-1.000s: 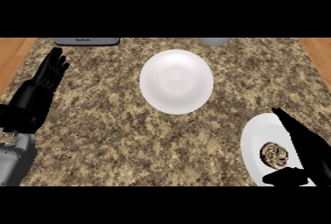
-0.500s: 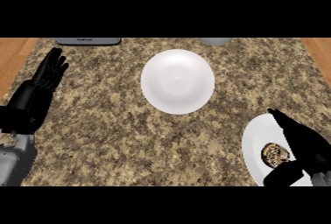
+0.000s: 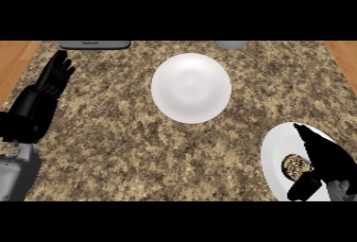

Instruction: Pick the cupcake from the plate and place it in the plate

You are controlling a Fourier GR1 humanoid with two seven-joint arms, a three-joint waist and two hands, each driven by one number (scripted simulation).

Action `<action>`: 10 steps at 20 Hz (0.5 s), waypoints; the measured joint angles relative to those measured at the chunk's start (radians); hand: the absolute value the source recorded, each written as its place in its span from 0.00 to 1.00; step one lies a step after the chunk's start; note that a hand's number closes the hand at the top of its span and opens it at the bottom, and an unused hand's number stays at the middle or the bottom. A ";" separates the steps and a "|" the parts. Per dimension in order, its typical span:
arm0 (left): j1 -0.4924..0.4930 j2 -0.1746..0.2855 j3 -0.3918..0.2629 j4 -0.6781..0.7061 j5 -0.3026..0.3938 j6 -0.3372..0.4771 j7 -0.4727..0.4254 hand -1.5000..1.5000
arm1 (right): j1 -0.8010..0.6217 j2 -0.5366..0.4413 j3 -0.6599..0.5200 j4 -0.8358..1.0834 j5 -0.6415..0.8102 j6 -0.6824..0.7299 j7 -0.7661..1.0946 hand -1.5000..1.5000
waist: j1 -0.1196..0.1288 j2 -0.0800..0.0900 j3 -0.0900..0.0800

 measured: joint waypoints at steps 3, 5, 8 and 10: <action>0.016 -0.018 0.005 -0.012 -0.016 -0.007 -0.001 0.50 | 0.018 0.015 -0.019 0.054 0.025 0.008 -0.036 0.00 | 0.000 0.000 0.000; 0.011 -0.024 0.022 0.009 -0.020 -0.026 -0.010 0.50 | 0.024 0.041 -0.020 0.082 0.046 0.015 -0.046 0.00 | -0.001 0.000 0.000; 0.015 -0.039 0.037 0.001 -0.031 -0.039 -0.007 0.50 | 0.044 0.065 -0.032 0.133 0.075 0.017 -0.095 0.00 | -0.001 0.000 0.000; 0.002 -0.057 0.036 -0.011 -0.052 -0.028 0.019 0.50 | 0.043 0.086 -0.042 0.147 0.086 0.033 -0.105 0.00 | -0.001 0.000 0.001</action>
